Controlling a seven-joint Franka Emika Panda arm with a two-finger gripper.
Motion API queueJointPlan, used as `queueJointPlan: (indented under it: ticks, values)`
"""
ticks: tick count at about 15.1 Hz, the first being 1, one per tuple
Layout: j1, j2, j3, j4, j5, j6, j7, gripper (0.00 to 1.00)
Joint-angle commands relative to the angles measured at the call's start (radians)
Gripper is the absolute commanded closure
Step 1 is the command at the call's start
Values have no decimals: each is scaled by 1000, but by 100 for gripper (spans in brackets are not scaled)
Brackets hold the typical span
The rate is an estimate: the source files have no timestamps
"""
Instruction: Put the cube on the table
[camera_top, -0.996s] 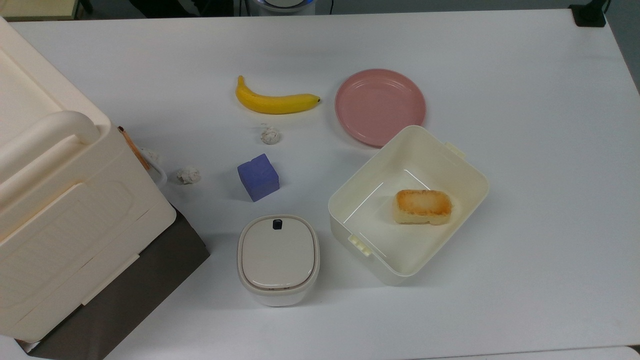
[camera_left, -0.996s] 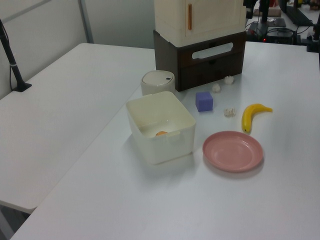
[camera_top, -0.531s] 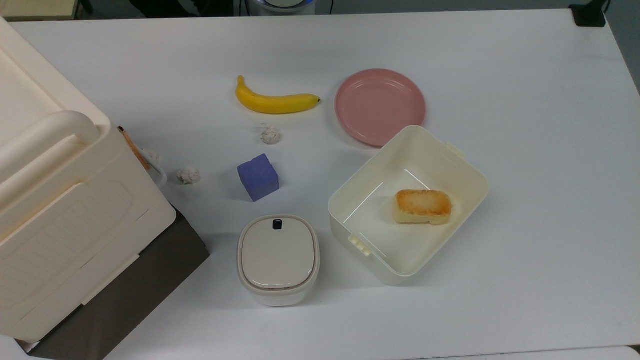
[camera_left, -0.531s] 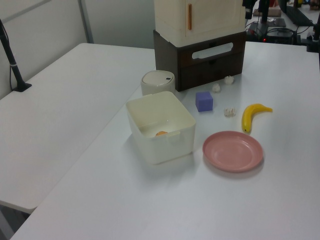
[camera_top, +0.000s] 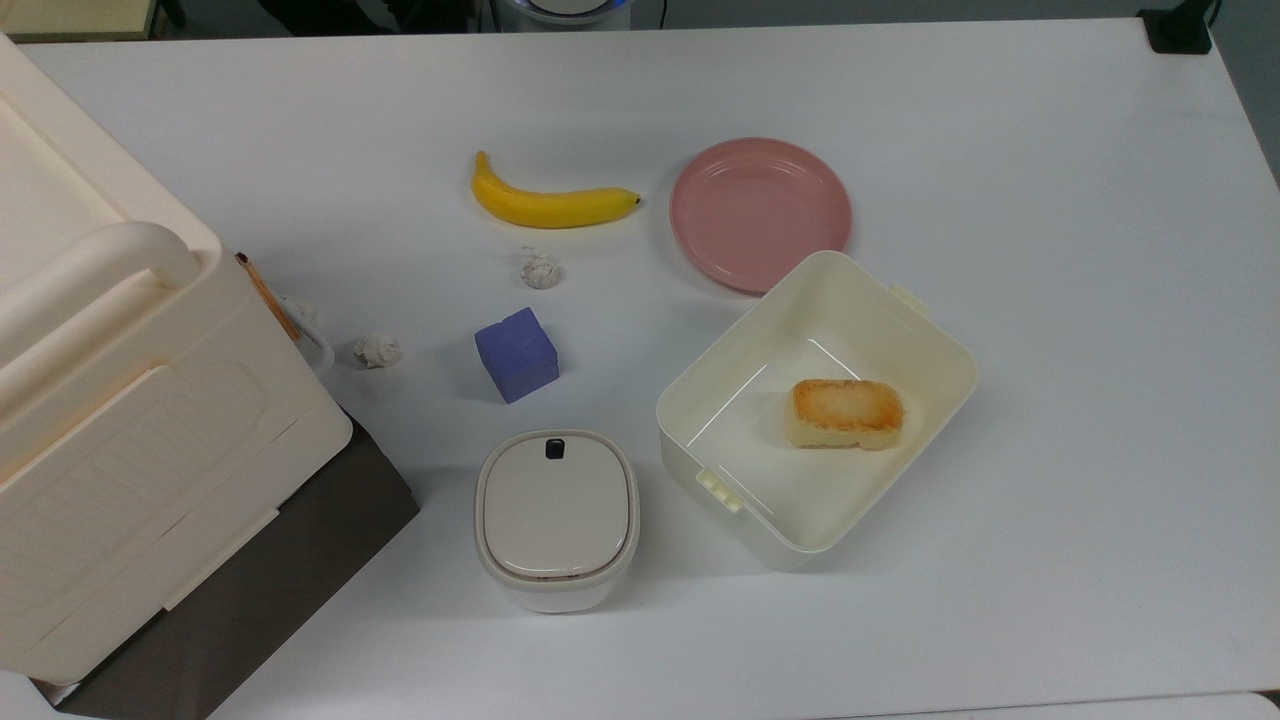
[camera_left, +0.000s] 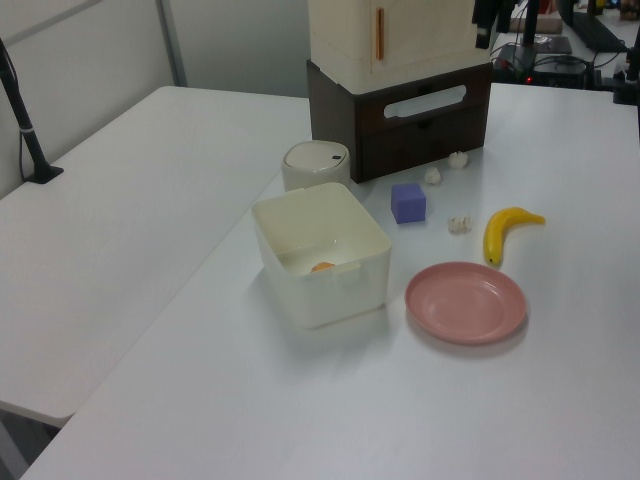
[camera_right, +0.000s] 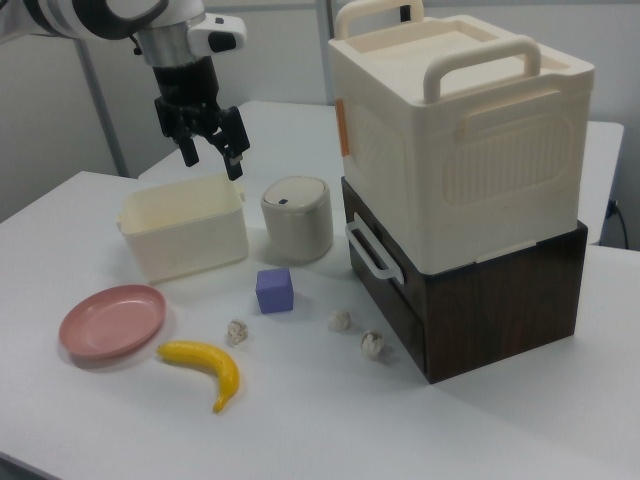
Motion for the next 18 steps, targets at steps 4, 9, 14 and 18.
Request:
queueJointPlan:
  ticks: [4, 9, 14, 18]
  values:
    - [-26, -11, 47, -32, 21, 36, -3, 0]
    - [-23, -9, 47, -30, 21, 33, -2, 0]
    - [-19, -11, 45, -32, 21, 31, -2, 0]
    - [-19, -11, 45, -32, 22, 31, -2, 0]
